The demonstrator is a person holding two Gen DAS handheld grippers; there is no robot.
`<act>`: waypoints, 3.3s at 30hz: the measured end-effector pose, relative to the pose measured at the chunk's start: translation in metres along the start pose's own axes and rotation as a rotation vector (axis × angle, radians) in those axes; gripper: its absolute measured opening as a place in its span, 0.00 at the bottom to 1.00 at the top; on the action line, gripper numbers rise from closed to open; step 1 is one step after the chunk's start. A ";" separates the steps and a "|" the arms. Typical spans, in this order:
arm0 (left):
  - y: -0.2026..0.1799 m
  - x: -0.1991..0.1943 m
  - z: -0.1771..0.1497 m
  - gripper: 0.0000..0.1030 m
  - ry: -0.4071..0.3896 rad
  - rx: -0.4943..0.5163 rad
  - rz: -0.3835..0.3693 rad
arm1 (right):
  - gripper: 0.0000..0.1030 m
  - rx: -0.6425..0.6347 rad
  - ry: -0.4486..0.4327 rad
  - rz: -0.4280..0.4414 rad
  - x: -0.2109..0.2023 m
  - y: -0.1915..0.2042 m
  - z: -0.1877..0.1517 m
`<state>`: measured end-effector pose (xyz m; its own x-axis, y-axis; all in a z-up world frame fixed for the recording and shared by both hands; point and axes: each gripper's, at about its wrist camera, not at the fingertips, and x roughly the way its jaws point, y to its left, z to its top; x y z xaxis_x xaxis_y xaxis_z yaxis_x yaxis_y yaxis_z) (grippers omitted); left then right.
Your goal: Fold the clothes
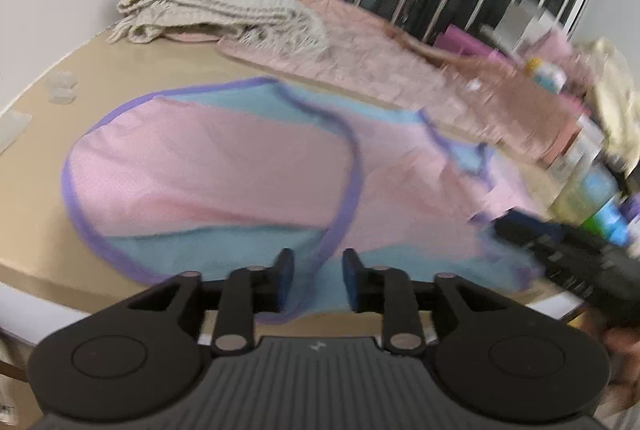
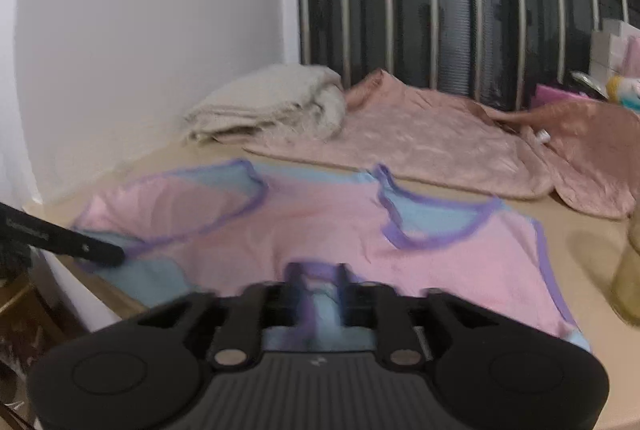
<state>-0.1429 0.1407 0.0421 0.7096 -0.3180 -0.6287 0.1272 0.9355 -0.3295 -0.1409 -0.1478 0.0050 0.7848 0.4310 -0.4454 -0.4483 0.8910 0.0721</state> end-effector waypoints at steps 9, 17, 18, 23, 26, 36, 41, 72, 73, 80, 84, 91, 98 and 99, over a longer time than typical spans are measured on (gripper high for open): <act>-0.039 0.067 0.046 0.48 0.019 0.012 0.042 | 0.04 0.048 0.048 -0.014 0.028 -0.012 0.012; -0.046 0.099 0.053 0.40 0.021 -0.036 0.033 | 0.22 0.010 0.054 0.020 0.025 -0.015 0.022; -0.046 0.095 0.049 0.40 0.028 -0.031 0.030 | 0.23 0.011 0.051 0.028 0.027 -0.015 0.026; -0.025 0.042 0.010 0.39 -0.014 -0.080 0.051 | 0.30 -0.062 0.074 0.106 0.057 -0.013 0.081; -0.020 0.026 -0.009 0.40 -0.004 -0.106 0.027 | 0.33 -0.091 0.143 0.200 0.106 -0.003 0.116; -0.025 0.014 -0.026 0.05 -0.029 -0.075 0.069 | 0.29 -0.171 0.351 0.200 0.223 0.044 0.139; -0.017 0.005 -0.029 0.01 -0.048 -0.115 0.030 | 0.01 -0.108 0.390 0.184 0.237 0.042 0.132; 0.022 -0.015 -0.029 0.03 -0.044 -0.203 0.060 | 0.08 0.108 0.310 0.135 0.282 0.045 0.160; 0.025 -0.018 -0.028 0.06 -0.046 -0.207 0.064 | 0.12 0.084 0.310 0.121 0.287 0.050 0.159; 0.053 -0.033 -0.024 0.43 -0.150 -0.285 0.091 | 0.26 -0.062 0.305 0.239 0.237 0.081 0.142; 0.046 -0.017 -0.019 0.39 -0.119 -0.238 0.083 | 0.18 -0.182 0.363 0.304 0.215 0.103 0.110; 0.044 -0.018 -0.018 0.17 -0.044 -0.109 0.163 | 0.17 -0.173 0.287 0.155 0.180 0.069 0.098; 0.026 -0.015 -0.006 0.38 -0.073 -0.117 0.093 | 0.35 0.011 0.169 0.056 0.054 -0.024 0.078; 0.019 -0.009 -0.005 0.38 -0.065 -0.101 0.064 | 0.35 0.041 0.172 0.022 0.041 -0.039 0.068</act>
<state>-0.1498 0.1601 0.0382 0.7581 -0.2446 -0.6045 0.0127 0.9324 -0.3613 -0.0621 -0.1556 0.0446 0.6886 0.4227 -0.5892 -0.4439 0.8882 0.1184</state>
